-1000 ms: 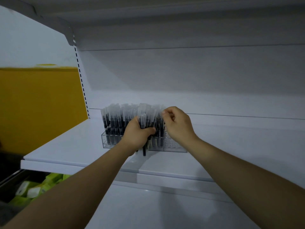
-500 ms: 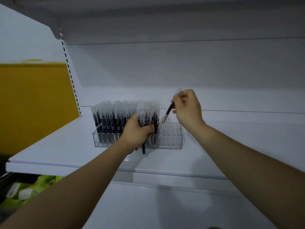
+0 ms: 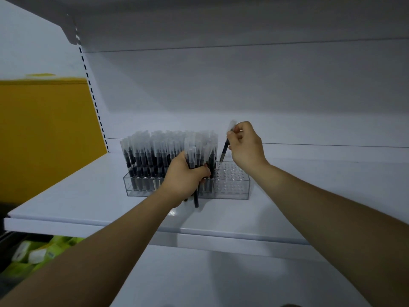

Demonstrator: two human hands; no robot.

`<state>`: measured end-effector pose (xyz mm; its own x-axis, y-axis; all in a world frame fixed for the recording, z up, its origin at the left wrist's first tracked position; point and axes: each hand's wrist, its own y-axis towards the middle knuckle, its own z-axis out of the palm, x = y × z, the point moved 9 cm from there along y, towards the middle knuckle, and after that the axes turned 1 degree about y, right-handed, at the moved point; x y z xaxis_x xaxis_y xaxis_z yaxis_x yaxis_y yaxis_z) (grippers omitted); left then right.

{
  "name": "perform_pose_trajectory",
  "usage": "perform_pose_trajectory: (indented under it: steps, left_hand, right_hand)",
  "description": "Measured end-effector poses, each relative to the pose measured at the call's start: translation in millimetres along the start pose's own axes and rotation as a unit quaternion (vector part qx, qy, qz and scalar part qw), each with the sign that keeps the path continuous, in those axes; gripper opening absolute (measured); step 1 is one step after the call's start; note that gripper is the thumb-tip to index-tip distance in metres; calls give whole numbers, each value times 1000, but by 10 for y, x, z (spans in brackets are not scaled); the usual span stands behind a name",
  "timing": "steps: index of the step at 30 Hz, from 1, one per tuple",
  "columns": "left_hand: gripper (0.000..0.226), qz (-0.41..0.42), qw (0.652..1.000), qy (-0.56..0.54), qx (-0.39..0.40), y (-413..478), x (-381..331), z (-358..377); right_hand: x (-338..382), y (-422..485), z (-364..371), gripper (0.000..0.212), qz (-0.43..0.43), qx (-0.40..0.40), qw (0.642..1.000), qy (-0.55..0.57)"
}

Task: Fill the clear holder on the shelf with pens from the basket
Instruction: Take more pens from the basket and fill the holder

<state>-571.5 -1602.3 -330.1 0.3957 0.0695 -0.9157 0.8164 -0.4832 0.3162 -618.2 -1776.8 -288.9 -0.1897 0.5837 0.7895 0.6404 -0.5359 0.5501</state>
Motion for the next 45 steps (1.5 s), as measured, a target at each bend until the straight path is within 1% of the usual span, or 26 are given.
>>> perform_pose_trajectory:
  steps: [5,10,15,18,20,23,24,26,27,29,31,33,38,40,42,44,45]
  left_hand:
    - [15,-4,1000,-14,-5,11,10,-5]
    - [14,-9,999,-41,-8,15,13,-27]
    - [25,-5,999,-34,-17,-3,24,-98]
    - [24,-5,999,-26,-26,-18,31,-140]
    - [20,-10,999,-21,-28,-22,36,-159]
    - [15,-8,1000,-15,-23,-37,7,-138]
    - [13,-5,1000,-12,-22,-41,-12,-122]
    - [10,-1,1000,-10,-18,-44,-58,-82]
    - [9,1,1000,-7,-16,-44,-86,-60]
    - [10,5,1000,-1,-12,-32,-123,-15]
    - [13,8,1000,-5,-8,-30,-149,26]
    - [17,5,1000,-16,-5,-37,-150,50]
    - [19,-1,999,-42,0,-48,-132,49]
    - [19,-5,999,-43,-4,-50,-128,23]
    - [16,-12,999,-33,-18,-47,-114,-27]
    - [14,-24,999,-26,-31,-42,-86,-79]
    - [18,-32,999,-27,-34,-40,-64,-96]
  right_hand:
    - [-52,31,95,7,-6,23,999,-32]
    - [-130,76,265,12,13,63,995,-78]
    - [-198,146,324,14,41,70,990,-116]
    - [-310,115,365,17,65,101,980,-159]
    - [-284,62,330,24,55,93,980,-170]
    - [26,-67,127,26,-24,14,994,-107]
    - [130,-131,73,30,-41,3,996,-79]
    - [302,-280,49,36,-59,25,997,-44]
    - [358,-359,74,36,-61,50,996,-36]
    - [388,-458,135,26,-56,90,994,-33]
    - [364,-486,150,15,-47,100,993,-29]
    - [329,-480,154,10,-32,104,994,-13]
    - [283,-466,192,9,-16,115,993,17]
    - [272,-467,211,14,-17,124,992,25]
    - [265,-438,172,18,-13,108,993,43]
    - [258,-357,52,17,-3,62,996,63]
    - [253,-303,-23,16,0,35,997,69]
